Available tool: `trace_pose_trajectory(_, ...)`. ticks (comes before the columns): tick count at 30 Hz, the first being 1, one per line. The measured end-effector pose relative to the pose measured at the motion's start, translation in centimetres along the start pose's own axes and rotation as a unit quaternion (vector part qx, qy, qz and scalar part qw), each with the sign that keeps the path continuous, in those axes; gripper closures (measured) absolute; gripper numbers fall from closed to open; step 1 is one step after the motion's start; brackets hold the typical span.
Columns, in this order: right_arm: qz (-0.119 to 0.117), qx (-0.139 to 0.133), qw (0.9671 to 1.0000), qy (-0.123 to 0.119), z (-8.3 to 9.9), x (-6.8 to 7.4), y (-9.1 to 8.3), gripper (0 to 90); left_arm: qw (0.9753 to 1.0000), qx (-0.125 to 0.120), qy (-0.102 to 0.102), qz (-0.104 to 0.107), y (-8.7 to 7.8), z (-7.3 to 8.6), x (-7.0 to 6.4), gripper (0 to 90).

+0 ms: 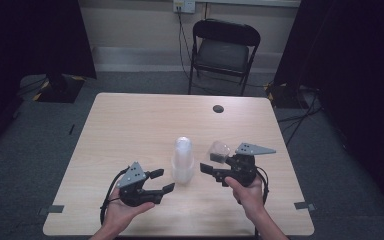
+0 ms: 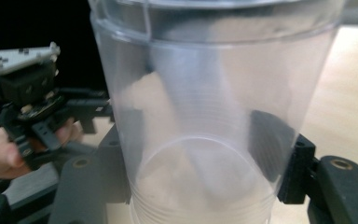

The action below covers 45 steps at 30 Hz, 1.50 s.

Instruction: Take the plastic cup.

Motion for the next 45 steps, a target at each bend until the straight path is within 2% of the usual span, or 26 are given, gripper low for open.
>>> trace_pose_trajectory(2, -0.001, 0.007, 1.0000, 0.003, 0.6, 0.2, 0.2, 36.8, 0.9998, -0.009, 0.013, 0.008, 0.4, -0.3, -0.6, 37.0)
trace_pose_trajectory(4, -0.005, -0.003, 1.0000, 0.007, 0.9, 0.4, 0.1, 36.7, 0.9993, -0.021, 0.026, 0.015, 0.7, -0.5, -1.1, 42.0)
trace_pose_trajectory(9, -0.019, -0.002, 0.9998, 0.011, 1.2, 1.1, 0.1, 36.7, 0.9981, -0.024, 0.054, 0.019, 1.7, -0.5, -2.0, 49.5)
trace_pose_trajectory(11, -0.016, 0.000, 0.9997, 0.018, 1.4, 1.3, 0.2, 36.6, 0.9976, -0.033, 0.054, 0.028, 1.8, -0.4, -2.3, 51.3)
trace_pose_trajectory(13, -0.020, 0.003, 0.9993, 0.032, 1.6, 1.6, 0.2, 36.7, 0.9967, -0.056, 0.054, 0.024, 1.7, -0.2, -2.4, 55.6)
trace_pose_trajectory(14, -0.020, 0.003, 0.9993, 0.032, 1.6, 1.6, 0.2, 36.7, 0.9967, -0.062, 0.047, 0.024, 1.7, 0.0, -2.5, 55.6)
trace_pose_trajectory(15, -0.032, 0.001, 0.9984, 0.046, 1.7, 1.9, 0.2, 36.8, 0.9968, -0.059, 0.049, 0.026, 1.8, 0.2, -2.6, 57.1)
trace_pose_trajectory(16, -0.032, 0.001, 0.9984, 0.046, 1.7, 1.9, 0.2, 36.8, 0.9966, -0.054, 0.056, 0.026, 1.8, 0.5, -2.7, 57.1)
trace_pose_trajectory(17, -0.042, -0.001, 0.9973, 0.061, 1.8, 2.1, 0.3, 37.0, 0.9964, -0.056, 0.061, 0.021, 1.8, 0.7, -2.9, 57.6)
trace_pose_trajectory(18, -0.042, -0.001, 0.9973, 0.061, 1.8, 2.1, 0.3, 37.0, 0.9962, -0.058, 0.062, 0.020, 1.8, 0.8, -3.0, 57.6)
trace_pose_trajectory(21, -0.053, 0.006, 0.9951, 0.083, 2.0, 2.3, 0.8, 36.9, 0.9949, -0.063, 0.079, 0.009, 1.8, 0.8, -3.2, 58.8)
trace_pose_trajectory(23, -0.056, 0.010, 0.9935, 0.098, 2.2, 2.3, 1.1, 36.9, 0.9946, -0.065, 0.081, 0.008, 1.9, 0.9, -3.3, 60.6)
trace_pose_trajectory(25, -0.064, 0.015, 0.9906, 0.120, 2.4, 2.4, 1.5, 37.0, 0.9940, -0.065, 0.088, 0.004, 2.0, 1.0, -3.2, 63.7)
trace_pose_trajectory(28, -0.066, 0.017, 0.9892, 0.130, 2.3, 2.6, 1.7, 37.1, 0.9928, -0.075, 0.093, -0.006, 2.2, 0.9, -3.0, 67.4)
trace_pose_trajectory(29, -0.061, 0.019, 0.9886, 0.136, 2.3, 2.6, 1.8, 37.2, 0.9921, -0.079, 0.096, -0.017, 2.3, 0.8, -2.9, 68.4)
trace_pose_trajectory(31, -0.057, 0.024, 0.9875, 0.145, 2.3, 2.7, 1.9, 37.3, 0.9921, -0.082, 0.092, -0.019, 2.5, 0.7, -2.9, 69.3)
trace_pose_trajectory(35, -0.073, 0.026, 0.9836, 0.163, 2.3, 2.9, 2.4, 37.3, 0.9915, -0.083, 0.095, -0.030, 2.6, 0.7, -3.0, 70.4)
trace_pose_trajectory(38, -0.083, 0.029, 0.9814, 0.170, 2.4, 3.1, 2.7, 37.3, 0.9915, -0.087, 0.093, -0.028, 2.6, 0.6, -3.1, 70.4)
trace_pose_trajectory(42, -0.085, 0.032, 0.9805, 0.174, 2.4, 3.3, 2.8, 37.3, 0.9902, -0.089, 0.102, -0.035, 2.6, 0.7, -3.1, 72.4)
trace_pose_trajectory(45, -0.082, 0.040, 0.9782, 0.186, 2.8, 3.4, 3.2, 37.4, 0.9892, -0.092, 0.107, -0.042, 2.6, 0.7, -3.3, 71.8)
Point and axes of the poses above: each handheld gripper's, and its own axes: y roughly forward along the jaws, z roughly out of its underside, x roughly to its left, the point moved 3 cm from there along y, roughly forward along the jaws
